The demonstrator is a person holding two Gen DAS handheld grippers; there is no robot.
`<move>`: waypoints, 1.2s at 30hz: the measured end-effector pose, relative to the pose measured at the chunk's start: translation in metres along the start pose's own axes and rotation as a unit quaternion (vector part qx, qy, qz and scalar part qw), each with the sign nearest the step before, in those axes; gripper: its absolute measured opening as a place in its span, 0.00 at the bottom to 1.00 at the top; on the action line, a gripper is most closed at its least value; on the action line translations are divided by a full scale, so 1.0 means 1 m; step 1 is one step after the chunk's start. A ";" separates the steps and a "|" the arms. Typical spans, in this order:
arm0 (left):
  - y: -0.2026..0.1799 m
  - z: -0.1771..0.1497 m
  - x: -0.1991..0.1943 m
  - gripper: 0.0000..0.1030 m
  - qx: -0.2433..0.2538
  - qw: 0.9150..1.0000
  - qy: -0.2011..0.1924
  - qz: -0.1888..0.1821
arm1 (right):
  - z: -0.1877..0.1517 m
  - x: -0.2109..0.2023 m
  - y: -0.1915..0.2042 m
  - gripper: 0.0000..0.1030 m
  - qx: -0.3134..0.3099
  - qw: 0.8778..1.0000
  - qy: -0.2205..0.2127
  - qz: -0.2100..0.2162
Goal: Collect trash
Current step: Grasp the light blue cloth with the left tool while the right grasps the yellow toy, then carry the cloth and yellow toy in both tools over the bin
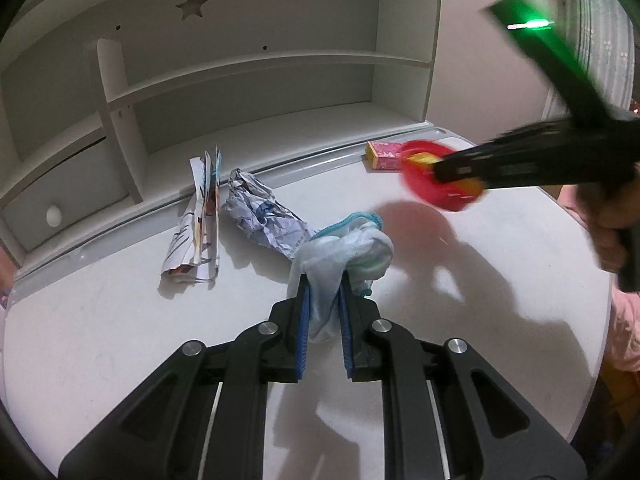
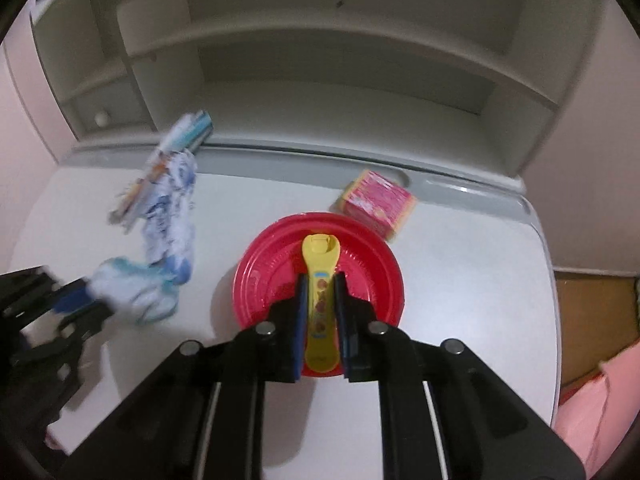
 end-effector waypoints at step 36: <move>-0.155 -0.007 -0.020 0.12 0.053 0.994 0.048 -0.078 | -0.148 -0.119 -0.058 0.13 0.206 0.975 -0.050 0.072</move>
Point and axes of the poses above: each gripper's, at about its wrist camera, not at the fingertips, and x roughly the way its jaws point, y to its left, z to its top, the point moved 4 cm from there along x, roughly the way its jaws point, and after that the axes turned 3 degrees about z, right-handed, at the moved point
